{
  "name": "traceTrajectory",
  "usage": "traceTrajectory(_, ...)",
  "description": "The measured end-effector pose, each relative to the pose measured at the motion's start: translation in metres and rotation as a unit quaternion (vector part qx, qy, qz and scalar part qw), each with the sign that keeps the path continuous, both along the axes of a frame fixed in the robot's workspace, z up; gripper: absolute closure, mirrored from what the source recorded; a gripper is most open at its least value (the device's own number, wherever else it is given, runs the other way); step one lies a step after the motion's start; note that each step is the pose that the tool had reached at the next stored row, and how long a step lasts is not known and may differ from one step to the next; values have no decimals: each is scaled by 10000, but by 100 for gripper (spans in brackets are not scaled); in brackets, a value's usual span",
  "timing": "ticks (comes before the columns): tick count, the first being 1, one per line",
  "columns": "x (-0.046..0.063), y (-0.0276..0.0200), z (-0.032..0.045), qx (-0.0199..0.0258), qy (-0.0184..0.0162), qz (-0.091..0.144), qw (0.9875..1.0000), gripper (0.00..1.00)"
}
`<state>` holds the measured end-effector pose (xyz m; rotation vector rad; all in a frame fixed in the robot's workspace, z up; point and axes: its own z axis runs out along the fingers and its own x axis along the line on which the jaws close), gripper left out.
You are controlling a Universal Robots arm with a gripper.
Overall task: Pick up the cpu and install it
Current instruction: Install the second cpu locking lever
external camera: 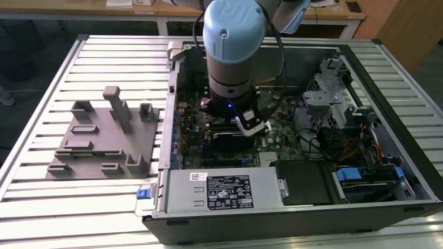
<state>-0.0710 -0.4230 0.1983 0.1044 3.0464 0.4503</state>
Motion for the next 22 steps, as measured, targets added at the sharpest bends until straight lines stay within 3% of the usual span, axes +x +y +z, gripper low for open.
traceTrajectory(4, -25, -7, -23, 30, 0, 0, 10000, 89)
traceTrajectory(9, -80, -10, -55, 129, 0, 0, 9999, 89)
traceTrajectory(15, -110, -10, -89, 336, 0, 0, 9994, 89)
traceTrajectory(22, -112, -12, -131, 345, 1, 0, 9994, 89)
